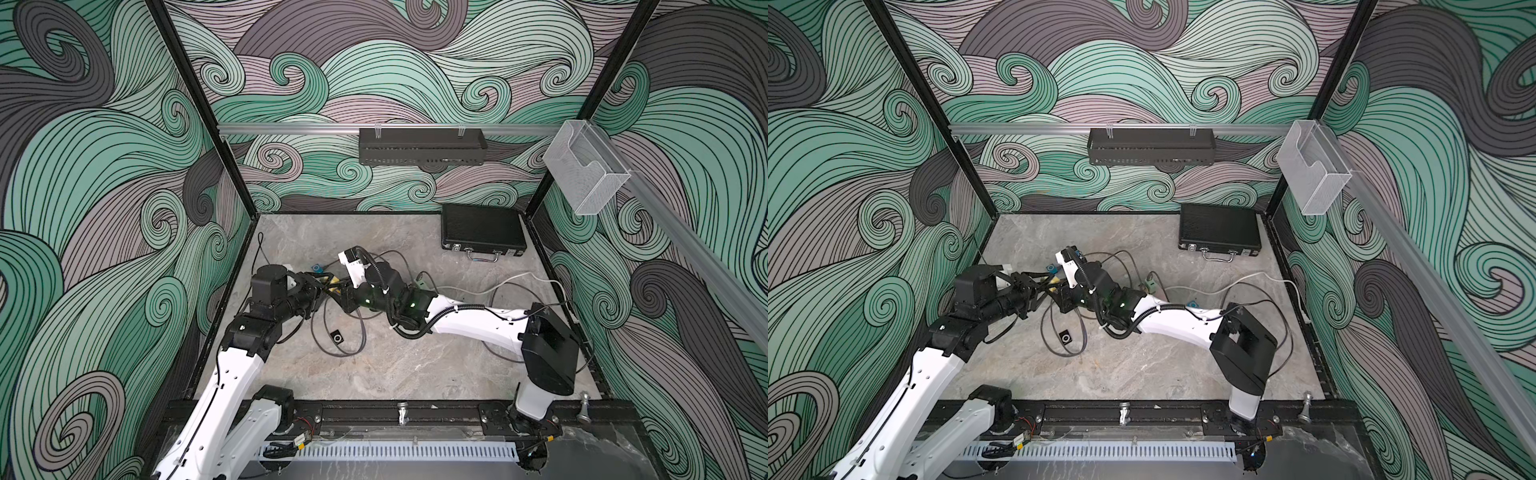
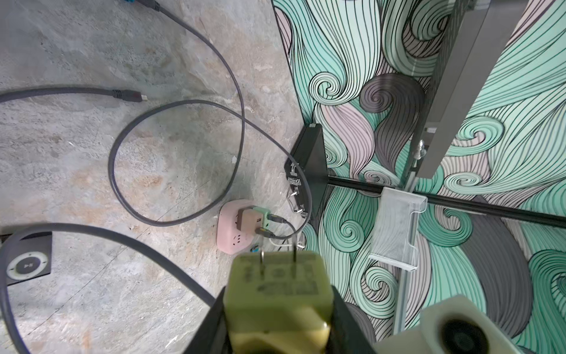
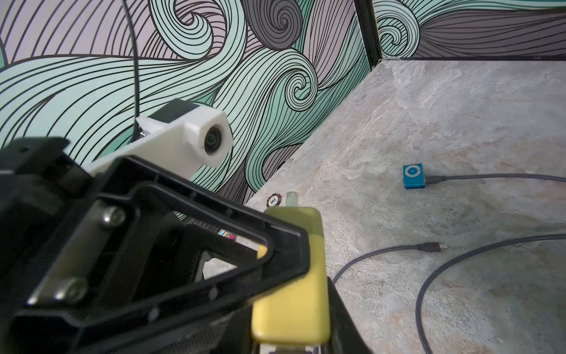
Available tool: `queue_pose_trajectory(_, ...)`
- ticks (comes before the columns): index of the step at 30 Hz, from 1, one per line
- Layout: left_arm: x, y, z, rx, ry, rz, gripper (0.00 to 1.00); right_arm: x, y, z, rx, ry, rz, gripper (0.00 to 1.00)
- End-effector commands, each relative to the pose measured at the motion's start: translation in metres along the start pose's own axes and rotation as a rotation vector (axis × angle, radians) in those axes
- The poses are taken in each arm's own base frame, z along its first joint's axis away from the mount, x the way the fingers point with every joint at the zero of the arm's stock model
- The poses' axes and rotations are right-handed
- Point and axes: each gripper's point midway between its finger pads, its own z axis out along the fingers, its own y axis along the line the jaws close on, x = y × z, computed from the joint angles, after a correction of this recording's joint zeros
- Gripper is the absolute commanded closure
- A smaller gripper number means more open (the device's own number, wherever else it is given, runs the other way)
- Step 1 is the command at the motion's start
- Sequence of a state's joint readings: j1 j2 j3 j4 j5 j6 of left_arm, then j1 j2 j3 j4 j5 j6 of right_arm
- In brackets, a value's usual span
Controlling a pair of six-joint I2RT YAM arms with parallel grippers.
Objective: Charge mp3
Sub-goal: Pick up the plug from the center of the board, then insert the plug into the socket.
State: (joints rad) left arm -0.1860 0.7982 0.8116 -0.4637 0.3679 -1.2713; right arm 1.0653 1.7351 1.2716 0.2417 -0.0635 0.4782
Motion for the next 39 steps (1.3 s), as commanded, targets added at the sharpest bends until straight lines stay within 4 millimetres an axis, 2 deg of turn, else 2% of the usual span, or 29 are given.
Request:
queue_pose_trajectory(1, -0.009, -0.001, -0.027, -0.096, -0.074, 0.133, 0.54, -0.03, -0.022, -0.035, 0.134, -0.072, -0.043, 1.0)
queue_pose_trajectory(4, -0.014, 0.004, -0.04, -0.133, -0.123, 0.219, 0.54, -0.044, -0.03, -0.062, 0.165, -0.087, -0.026, 1.0)
queue_pose_trajectory(6, -0.016, 0.016, -0.042, -0.176, -0.134, 0.223, 0.54, -0.054, -0.034, -0.079, 0.185, -0.095, -0.022, 1.0)
queue_pose_trajectory(10, -0.013, 0.033, -0.033, -0.216, -0.105, 0.275, 0.54, -0.065, -0.039, -0.104, 0.19, -0.125, 0.002, 1.0)
queue_pose_trajectory(13, -0.011, 0.066, -0.022, -0.328, -0.069, 0.257, 0.57, -0.066, -0.045, -0.118, 0.22, -0.107, 0.023, 1.0)
queue_pose_trajectory(17, -0.003, 0.119, 0.001, -0.534, 0.046, 0.24, 0.6, -0.062, -0.048, -0.126, 0.237, -0.105, 0.042, 1.0)
queue_pose_trajectory(19, 0.004, 0.133, 0.014, -0.579, 0.092, 0.238, 0.61, -0.063, -0.046, -0.128, 0.227, -0.103, 0.055, 1.0)
queue_pose_trajectory(21, 0.009, 0.134, 0.027, -0.576, 0.098, 0.262, 0.61, -0.061, -0.045, -0.131, 0.236, -0.079, 0.058, 1.0)
queue_pose_trajectory(27, 0.012, 0.133, 0.058, -0.621, 0.106, 0.33, 0.61, -0.024, -0.07, -0.157, 0.386, 0.106, 0.083, 1.0)
queue_pose_trajectory(31, 0.005, 0.148, 0.079, -0.715, 0.101, 0.363, 0.61, -0.005, -0.077, -0.163, 0.395, 0.113, 0.138, 1.0)
queue_pose_trajectory(35, 0.001, 0.167, 0.09, -0.847, 0.125, 0.408, 0.63, -0.005, -0.079, -0.169, 0.399, 0.079, 0.171, 1.0)
queue_pose_trajectory(39, 0.01, 0.168, 0.113, -0.799, 0.172, 0.408, 0.63, -0.007, -0.082, -0.173, 0.414, 0.067, 0.174, 1.0)
